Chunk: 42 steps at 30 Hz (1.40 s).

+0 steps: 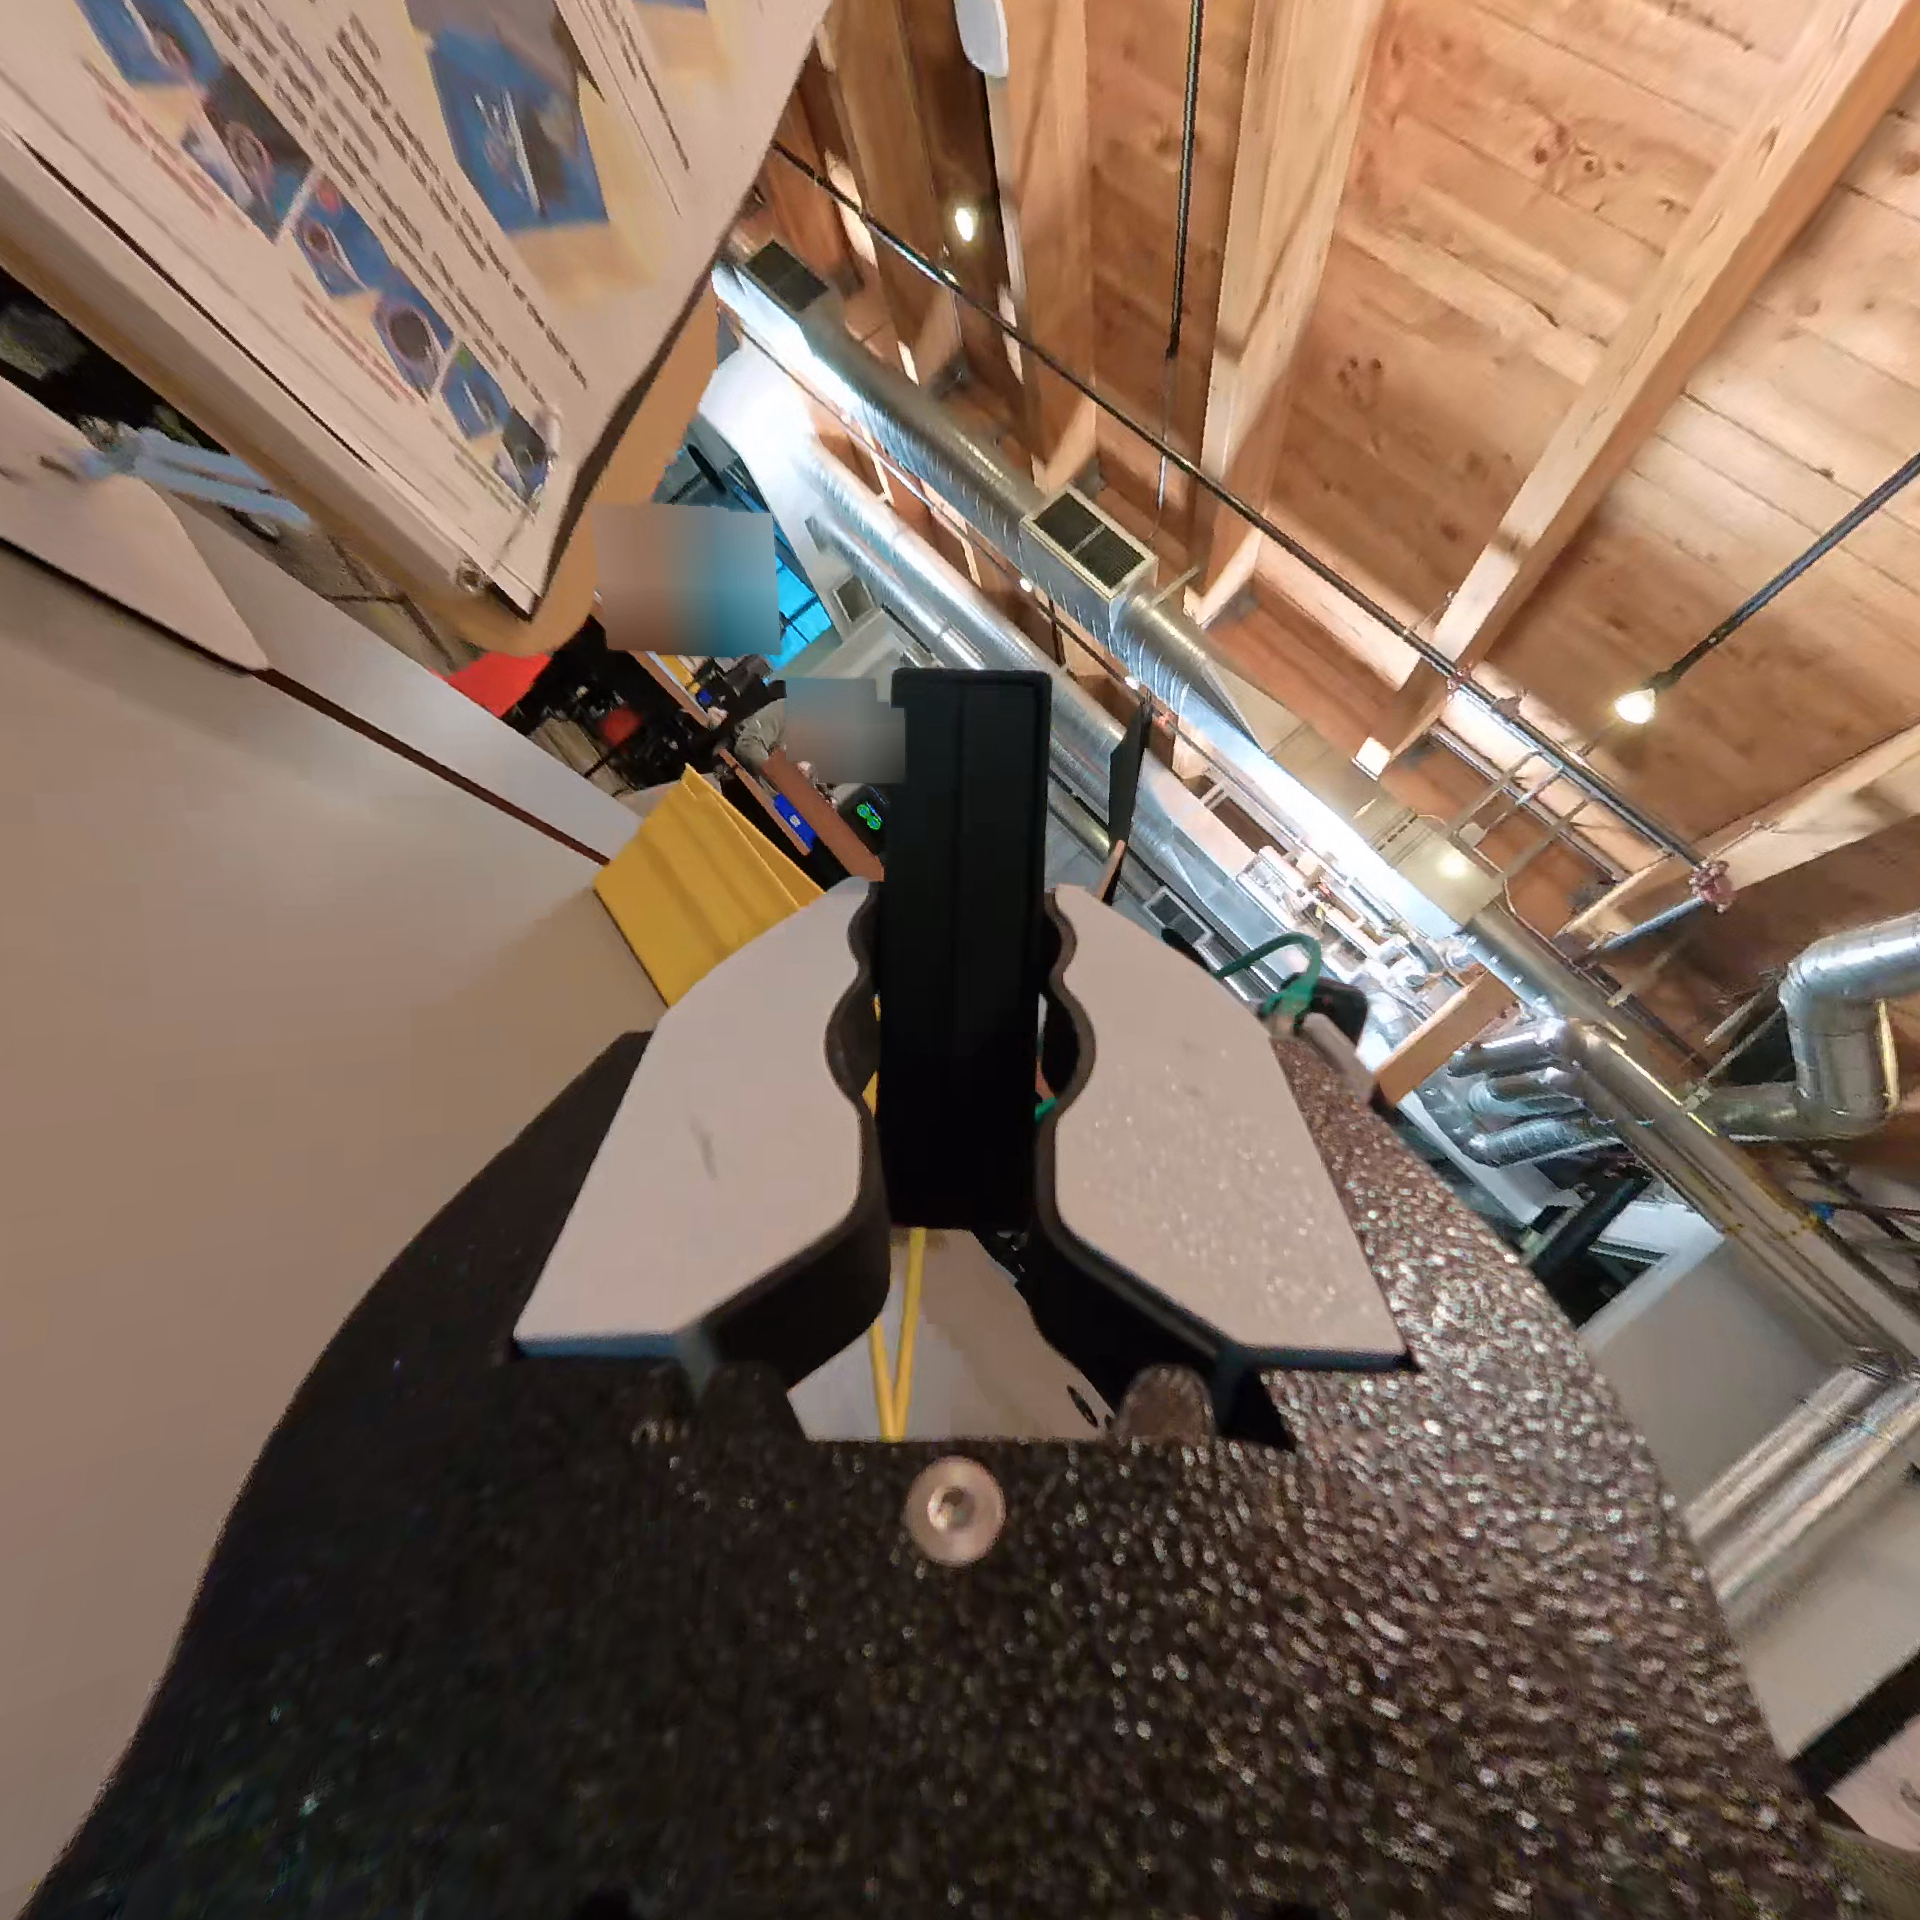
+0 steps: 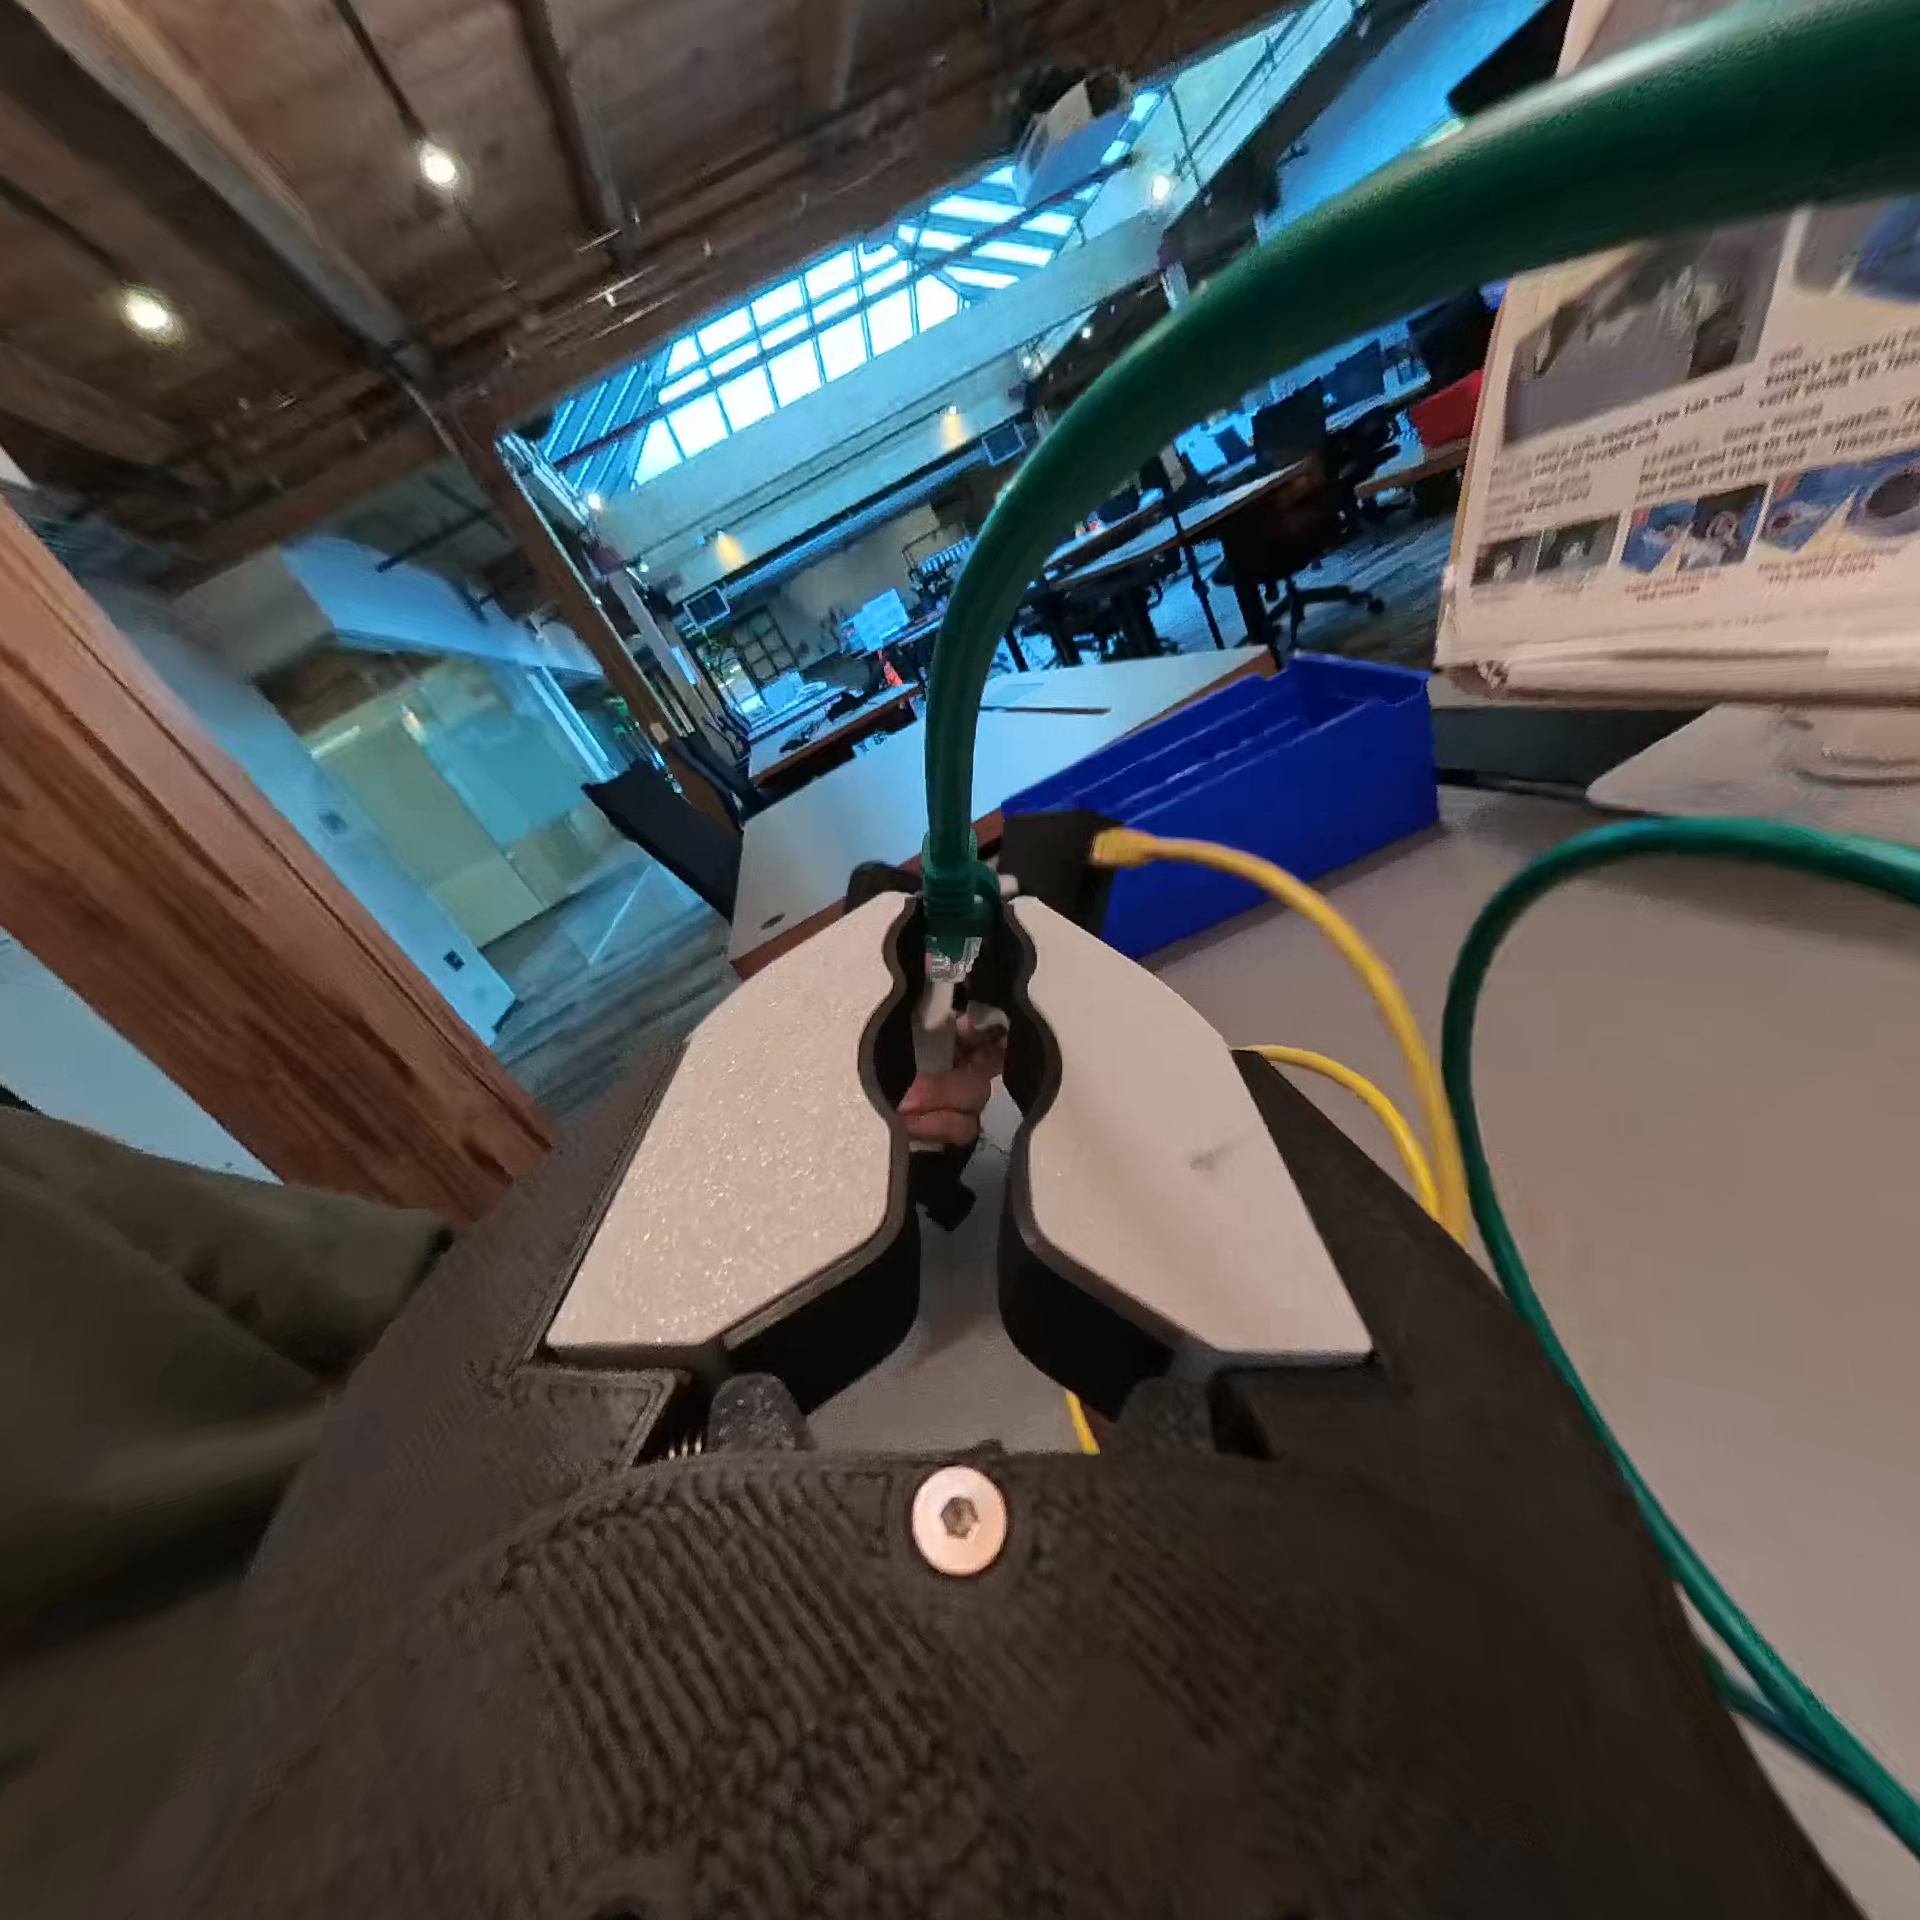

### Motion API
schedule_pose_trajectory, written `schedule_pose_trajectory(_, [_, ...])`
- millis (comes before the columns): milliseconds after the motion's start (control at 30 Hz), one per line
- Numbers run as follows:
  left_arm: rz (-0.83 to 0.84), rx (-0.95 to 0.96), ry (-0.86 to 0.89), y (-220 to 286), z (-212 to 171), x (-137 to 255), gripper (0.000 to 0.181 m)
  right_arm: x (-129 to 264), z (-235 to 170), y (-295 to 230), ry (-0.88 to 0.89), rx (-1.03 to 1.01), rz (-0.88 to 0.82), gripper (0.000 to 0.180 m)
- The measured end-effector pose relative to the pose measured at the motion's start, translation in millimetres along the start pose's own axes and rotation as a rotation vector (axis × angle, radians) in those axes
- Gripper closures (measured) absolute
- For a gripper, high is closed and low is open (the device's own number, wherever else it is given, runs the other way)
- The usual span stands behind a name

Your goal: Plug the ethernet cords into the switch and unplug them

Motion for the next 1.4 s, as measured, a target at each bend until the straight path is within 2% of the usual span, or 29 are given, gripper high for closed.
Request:
schedule_pose_trajectory(167, [0.033, -0.025, 0.051, -4.7, 10.3, 16.0, 0.154, 40.9, 63.0, -4.2, 0.056, -0.001, 0.064, 0.166])
schedule_pose_trajectory(267, [0.022, -0.034, 0.046, -6.4, 9.8, 17.4, 0.154, 62.7, 88.5, 19.0, 0.076, 0.012, 0.073, 0.166])
schedule_pose_trajectory(367, [-0.002, -0.027, 0.033, -6.8, 4.8, 14.4, 0.154, 85.1, 99.2, 57.2, 0.182, -0.067, 0.060, 0.166])
schedule_pose_trajectory(600, [-0.024, -0.035, -0.016, -8.4, -1.6, 9.8, 0.154, 113.1, 55.9, 139.4, 0.271, -0.262, -0.235, 0.167])
schedule_pose_trajectory(767, [-0.021, -0.034, -0.042, -12.0, -3.5, 7.5, 0.154, 103.4, 41.9, 145.6, 0.259, -0.310, -0.393, 0.166])
schedule_pose_trajectory(967, [-0.028, -0.024, -0.041, -14.4, -6.9, 5.8, 0.154, 85.8, 70.4, 96.3, 0.215, -0.181, -0.366, 0.167])
schedule_pose_trajectory(1067, [-0.038, -0.020, -0.047, -14.0, -10.4, 3.0, 0.154, 90.7, 65.0, 112.5, 0.195, -0.228, -0.382, 0.166])
schedule_pose_trajectory(1267, [-0.049, -0.032, -0.066, -9.6, -13.9, 2.7, 0.154, 104.9, 26.7, 162.5, 0.178, -0.405, -0.439, 0.166])
schedule_pose_trajectory(1400, [-0.050, -0.030, -0.088, -8.3, -16.6, 1.3, 0.154, 108.6, 11.3, 181.4, 0.053, -0.501, -0.518, 0.164])
Point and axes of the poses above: each gripper's, where its closed fingertips meet, x back along the fingers, z out of its top, y = z × x across the jaws, the point moved 10 cm from there along x, back along the fingers, and after that the axes turned 8 degrees about -y, right-handed, at the moved point
